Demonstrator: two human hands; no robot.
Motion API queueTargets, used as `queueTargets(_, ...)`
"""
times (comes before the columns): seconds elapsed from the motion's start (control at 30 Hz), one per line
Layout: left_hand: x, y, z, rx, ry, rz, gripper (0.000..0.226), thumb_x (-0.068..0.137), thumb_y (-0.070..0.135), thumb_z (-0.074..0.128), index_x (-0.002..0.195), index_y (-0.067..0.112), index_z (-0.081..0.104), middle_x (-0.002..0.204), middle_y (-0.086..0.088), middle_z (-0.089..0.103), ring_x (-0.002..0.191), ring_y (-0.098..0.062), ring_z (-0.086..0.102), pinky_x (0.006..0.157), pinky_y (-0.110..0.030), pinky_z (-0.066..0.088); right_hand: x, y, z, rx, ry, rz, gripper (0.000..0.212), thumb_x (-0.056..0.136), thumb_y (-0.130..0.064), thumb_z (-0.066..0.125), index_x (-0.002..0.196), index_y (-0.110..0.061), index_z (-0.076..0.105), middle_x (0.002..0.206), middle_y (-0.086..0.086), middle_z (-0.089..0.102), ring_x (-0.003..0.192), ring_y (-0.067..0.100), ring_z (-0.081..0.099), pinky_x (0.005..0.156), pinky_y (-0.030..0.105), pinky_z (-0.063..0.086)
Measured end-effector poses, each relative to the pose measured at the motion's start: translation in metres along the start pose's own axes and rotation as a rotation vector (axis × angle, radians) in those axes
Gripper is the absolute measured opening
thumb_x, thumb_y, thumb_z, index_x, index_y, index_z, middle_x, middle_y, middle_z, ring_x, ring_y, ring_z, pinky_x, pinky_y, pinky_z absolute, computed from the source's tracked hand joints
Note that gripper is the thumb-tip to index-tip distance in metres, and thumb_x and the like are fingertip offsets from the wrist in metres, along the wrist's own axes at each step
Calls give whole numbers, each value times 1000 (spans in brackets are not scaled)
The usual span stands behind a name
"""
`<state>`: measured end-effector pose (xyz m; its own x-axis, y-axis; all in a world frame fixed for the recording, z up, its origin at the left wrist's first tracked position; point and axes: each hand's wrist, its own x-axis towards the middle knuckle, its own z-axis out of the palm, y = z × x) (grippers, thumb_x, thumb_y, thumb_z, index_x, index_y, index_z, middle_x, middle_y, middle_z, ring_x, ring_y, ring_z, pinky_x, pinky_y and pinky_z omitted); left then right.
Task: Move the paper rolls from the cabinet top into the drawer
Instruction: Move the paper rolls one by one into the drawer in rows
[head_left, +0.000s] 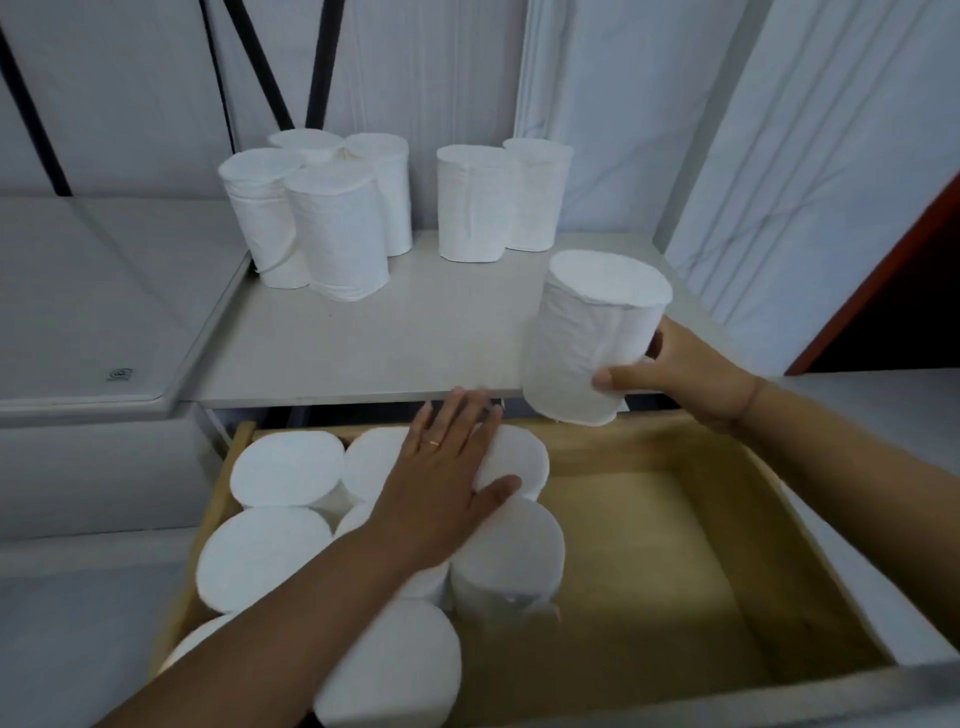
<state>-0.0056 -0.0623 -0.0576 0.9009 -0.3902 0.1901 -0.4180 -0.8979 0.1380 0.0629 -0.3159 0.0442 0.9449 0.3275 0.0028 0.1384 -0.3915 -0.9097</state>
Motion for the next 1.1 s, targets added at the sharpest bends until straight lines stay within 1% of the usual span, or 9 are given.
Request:
queueTargets(0.17, -8, 8, 2, -55, -184, 35, 84, 78, 71, -7, 149, 27, -8, 158, 8, -13, 140, -5, -20, 116, -32, -12, -65, 28, -26, 32, -136, 67, 83, 60, -27, 83, 134, -25, 46, 126, -3, 63, 115, 16, 60, 93, 33, 53)
queueTargets(0.4, -9, 11, -3, -44, -189, 33, 78, 83, 68, -2, 149, 28, -5, 157, 11, -13, 141, -4, -19, 115, -29, -12, -82, 91, 6, -40, -215, 251, 70, 65, -14, 84, 120, -37, 47, 119, -11, 60, 116, 16, 55, 94, 30, 48)
queueTargets(0.57, -11, 10, -2, -41, -178, 38, 78, 83, 68, -4, 150, 27, -3, 157, 11, -12, 141, -3, -19, 116, -30, -10, -82, 110, 15, -296, -349, 283, 72, 68, -18, 83, 109, -50, 34, 110, -26, 48, 105, 0, 48, 92, 12, 38)
queueTargets(0.67, -10, 9, -1, -43, -163, 39, 78, 83, 68, -3, 150, 27, -2, 157, 11, -11, 141, -2, -18, 115, -28, -11, -85, 113, 12, -317, -364, 287, 77, 70, -11, 81, 120, -41, 30, 118, -14, 46, 121, 13, 42, 104, 27, 35)
queueTargets(0.73, -10, 9, -1, -36, -158, 43, 79, 83, 68, -4, 150, 27, -1, 157, 11, -10, 141, -2, -17, 114, -27, -12, -86, 106, 5, -295, -502, 337, 77, 71, -13, 80, 122, -43, 31, 121, -15, 47, 121, 11, 42, 102, 22, 39)
queueTargets(0.8, -10, 9, 0, -32, -156, 49, 80, 82, 68, -5, 150, 26, -1, 158, 10, -9, 142, -3, -16, 114, -27, -12, -87, 93, -6, -119, -628, 480, 76, 67, -27, 83, 123, -45, 35, 126, -8, 49, 123, 16, 46, 103, 29, 45)
queueTargets(0.93, -10, 9, 0, -35, -150, 47, 80, 83, 68, -4, 150, 26, 0, 158, 10, -8, 142, -4, -16, 115, -28, -10, -87, 79, -13, 226, -548, 707, 108, 43, -63, 83, 133, -25, 38, 136, 19, 47, 124, 38, 50, 100, 52, 46)
queueTargets(1.0, -10, 9, 1, -35, -151, 44, 80, 83, 68, -4, 150, 26, 0, 158, 10, -7, 142, -4, -15, 115, -28, -10, -88, 75, -9, 198, -540, 753, 116, 39, -63, 85, 136, -24, 33, 136, 22, 46, 122, 40, 51, 102, 55, 44)
queueTargets(1.1, -9, 9, 1, -23, -155, 46, 80, 83, 68, -2, 150, 25, 0, 158, 9, -8, 142, -5, -16, 116, -30, -9, -93, 67, -4, 220, -653, 796, 104, 49, -47, 88, 136, -29, 34, 137, 21, 46, 121, 41, 53, 102, 55, 43)
